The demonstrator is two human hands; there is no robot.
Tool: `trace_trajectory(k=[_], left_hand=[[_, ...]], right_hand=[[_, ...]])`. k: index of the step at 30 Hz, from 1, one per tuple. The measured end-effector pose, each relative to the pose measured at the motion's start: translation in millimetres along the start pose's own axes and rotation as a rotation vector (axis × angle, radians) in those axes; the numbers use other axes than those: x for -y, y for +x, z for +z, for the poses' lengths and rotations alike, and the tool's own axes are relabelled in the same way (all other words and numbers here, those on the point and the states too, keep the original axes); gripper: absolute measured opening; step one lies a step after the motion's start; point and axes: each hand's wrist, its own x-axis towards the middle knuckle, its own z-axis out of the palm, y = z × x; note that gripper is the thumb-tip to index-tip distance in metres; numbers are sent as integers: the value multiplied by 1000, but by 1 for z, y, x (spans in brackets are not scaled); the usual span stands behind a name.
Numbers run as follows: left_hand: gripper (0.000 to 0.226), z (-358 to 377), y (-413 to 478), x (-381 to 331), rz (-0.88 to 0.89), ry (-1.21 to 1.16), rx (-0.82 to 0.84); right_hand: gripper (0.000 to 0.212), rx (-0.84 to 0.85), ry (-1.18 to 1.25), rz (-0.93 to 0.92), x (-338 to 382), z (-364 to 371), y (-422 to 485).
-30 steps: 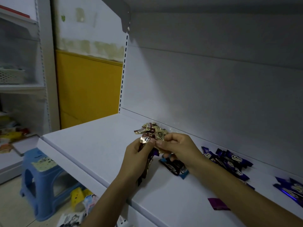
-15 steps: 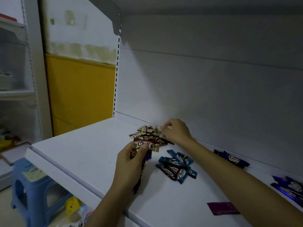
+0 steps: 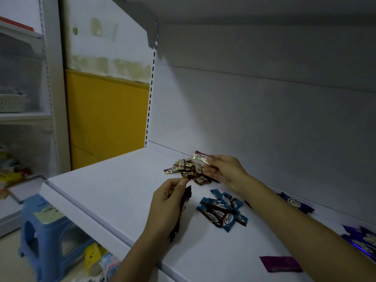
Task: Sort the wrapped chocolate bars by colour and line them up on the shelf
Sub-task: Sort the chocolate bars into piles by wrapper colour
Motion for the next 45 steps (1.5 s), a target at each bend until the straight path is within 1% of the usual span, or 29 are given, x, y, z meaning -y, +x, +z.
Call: trace_trajectory(k=[2, 3, 4, 5, 7, 8, 9, 11, 12, 14, 16, 18, 19, 21, 23, 25, 27, 28, 29, 30, 31, 32, 33, 35, 36, 39, 42, 43, 45], left_hand=[[20, 0, -1, 0, -1, 11, 2], [20, 0, -1, 0, -1, 24, 3], [20, -1, -2, 1, 5, 38, 8], [19, -1, -2, 1, 14, 45, 13], [17, -1, -3, 1, 59, 34, 21], [18, 0, -3, 1, 99, 33, 32], [20, 2, -4, 1, 144, 44, 61], [24, 10, -7, -1, 227, 109, 170], [26, 17, -9, -3, 253, 153, 226], [28, 35, -10, -6, 278, 249, 309], [27, 58, -10, -10, 310, 361, 344], [25, 81, -11, -13, 328, 408, 371], [23, 92, -12, -14, 308, 385, 379], [18, 112, -13, -17, 198, 265, 366], [15, 129, -12, -20, 7, 103, 311], [12, 141, -12, -24, -224, -62, 277], [23, 151, -15, -27, -430, -205, 300], [20, 155, -16, -27, -491, -309, 313], [9, 159, -19, -27, -531, -441, 321], [10, 162, -22, -26, -547, -566, 321], [17, 165, -25, -24, -573, -668, 314], [18, 168, -26, -21, -594, -739, 295], [18, 171, -26, -18, -615, -790, 266], [29, 176, -26, -13, -655, -831, 170], [35, 180, -25, -13, -669, -821, 109], [35, 186, -23, -17, -705, -754, -36], [16, 178, -18, -18, -695, -641, -137], [15, 174, -17, -18, -697, -640, -143], [25, 166, -16, -15, -690, -661, -145]], right_hand=[[42, -25, -197, -5, -3, 0, 7], [40, -37, -304, -46, -4, 0, 6], [29, -35, -345, -84, -4, 1, -3], [21, -5, -302, -110, -6, 2, -12], [38, 130, -201, -119, -9, 3, -42], [45, 193, -207, -117, -10, 4, -60], [45, 235, -218, -134, -12, 3, -76], [30, 272, -203, -207, -17, -1, -104], [21, 253, -177, -236, -18, -7, -113], [13, 166, -134, -269, -19, -25, -125], [13, 57, -134, -283, -16, -50, -133], [16, -99, -113, -272, -16, -82, -131], [18, -183, -80, -254, -17, -99, -128], [20, -326, -14, -202, -20, -137, -119], [20, -417, 3, -136, -28, -171, -112], [20, -436, -19, -66, -42, -195, -105], [19, -398, -158, -8, -54, -208, -100], [18, -396, -303, 9, -59, -213, -98], [17, -425, -494, 14, -63, -218, -98], [20, -484, -680, 6, -65, -220, -98], [27, -557, -780, -28, -67, -219, -99], [33, -610, -779, -91, -66, -215, -101], [37, -627, -670, -185, -62, -207, -104], [44, -535, -388, -360, -52, -182, -111], [48, -450, -328, -415, -48, -167, -115], [55, -220, -334, -514, -50, -125, -127], [45, -163, -362, -591, -57, -99, -133], [38, -152, -341, -592, -58, -95, -132], [21, -137, -325, -597, -59, -90, -131]])
